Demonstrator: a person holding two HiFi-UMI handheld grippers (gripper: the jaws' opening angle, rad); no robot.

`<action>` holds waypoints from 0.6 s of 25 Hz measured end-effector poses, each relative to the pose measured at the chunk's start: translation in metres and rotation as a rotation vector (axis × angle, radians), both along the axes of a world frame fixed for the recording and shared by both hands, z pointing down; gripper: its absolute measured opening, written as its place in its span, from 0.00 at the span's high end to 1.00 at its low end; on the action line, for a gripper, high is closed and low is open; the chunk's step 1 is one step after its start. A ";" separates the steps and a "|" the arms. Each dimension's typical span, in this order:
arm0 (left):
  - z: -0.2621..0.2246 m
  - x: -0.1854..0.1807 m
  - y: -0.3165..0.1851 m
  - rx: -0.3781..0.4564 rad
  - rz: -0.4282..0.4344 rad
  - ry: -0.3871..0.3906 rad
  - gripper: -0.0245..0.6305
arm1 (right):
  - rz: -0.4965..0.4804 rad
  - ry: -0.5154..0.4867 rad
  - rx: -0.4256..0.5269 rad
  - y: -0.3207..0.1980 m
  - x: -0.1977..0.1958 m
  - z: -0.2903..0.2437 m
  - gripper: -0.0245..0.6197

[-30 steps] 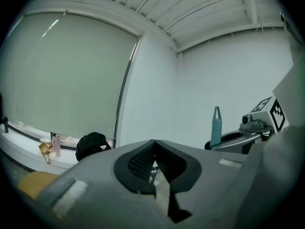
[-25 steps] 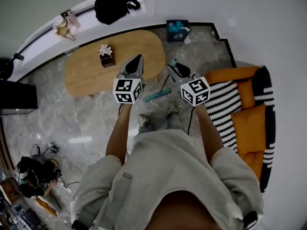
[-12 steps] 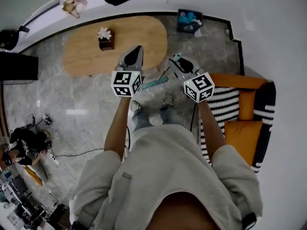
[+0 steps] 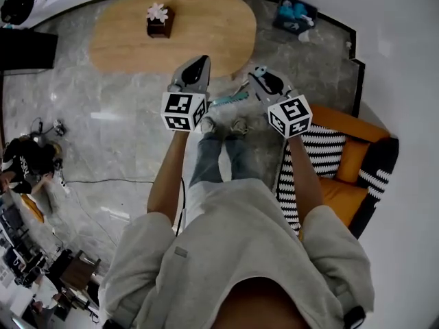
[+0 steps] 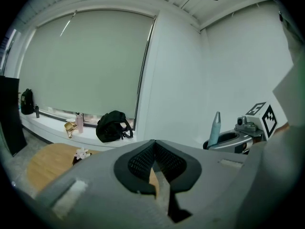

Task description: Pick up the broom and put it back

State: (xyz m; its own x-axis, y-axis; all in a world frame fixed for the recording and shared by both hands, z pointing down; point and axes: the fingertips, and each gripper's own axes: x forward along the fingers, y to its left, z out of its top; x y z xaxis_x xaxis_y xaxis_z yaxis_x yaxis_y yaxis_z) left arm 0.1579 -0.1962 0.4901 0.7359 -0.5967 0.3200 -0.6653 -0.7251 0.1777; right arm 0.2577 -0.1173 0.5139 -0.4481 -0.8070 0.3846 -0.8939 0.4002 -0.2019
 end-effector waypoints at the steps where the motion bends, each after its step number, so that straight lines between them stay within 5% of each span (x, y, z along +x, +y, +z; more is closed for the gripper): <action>1: 0.006 -0.004 -0.003 -0.006 -0.011 -0.001 0.96 | -0.014 0.004 -0.008 -0.003 -0.004 0.008 0.81; 15: 0.109 -0.042 -0.037 -0.079 -0.090 0.000 0.96 | -0.165 0.027 -0.139 -0.026 -0.037 0.139 0.81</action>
